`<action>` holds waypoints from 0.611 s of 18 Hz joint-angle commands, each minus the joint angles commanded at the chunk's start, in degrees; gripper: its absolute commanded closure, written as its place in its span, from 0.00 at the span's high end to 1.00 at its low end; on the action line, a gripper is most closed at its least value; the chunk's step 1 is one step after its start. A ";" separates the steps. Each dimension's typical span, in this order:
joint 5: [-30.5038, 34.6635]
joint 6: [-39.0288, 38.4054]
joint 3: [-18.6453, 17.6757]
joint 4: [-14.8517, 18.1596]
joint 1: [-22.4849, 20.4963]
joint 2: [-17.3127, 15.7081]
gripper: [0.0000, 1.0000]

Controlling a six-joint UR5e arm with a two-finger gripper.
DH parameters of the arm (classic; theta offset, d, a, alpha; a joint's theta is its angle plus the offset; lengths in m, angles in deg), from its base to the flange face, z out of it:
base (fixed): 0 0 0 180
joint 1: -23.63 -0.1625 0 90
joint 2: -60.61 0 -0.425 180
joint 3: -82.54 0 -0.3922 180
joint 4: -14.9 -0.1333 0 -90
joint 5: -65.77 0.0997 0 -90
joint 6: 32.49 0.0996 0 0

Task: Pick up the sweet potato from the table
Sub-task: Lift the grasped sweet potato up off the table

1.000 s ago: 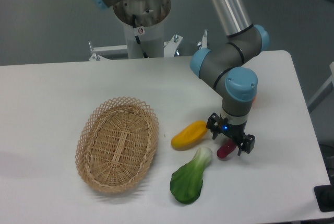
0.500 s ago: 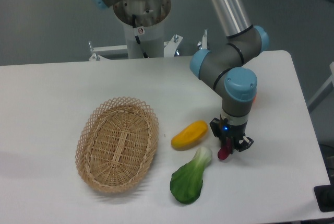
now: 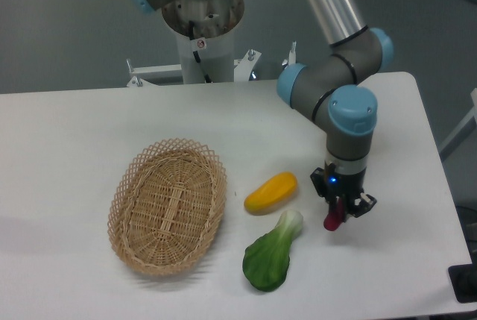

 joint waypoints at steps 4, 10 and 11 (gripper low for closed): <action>-2.72 0.09 9.84 13.79 -0.44 -2.81 0.18; -3.34 7.62 13.46 21.54 -6.76 -4.83 0.17; -3.51 10.26 13.64 23.38 -7.90 -5.54 0.17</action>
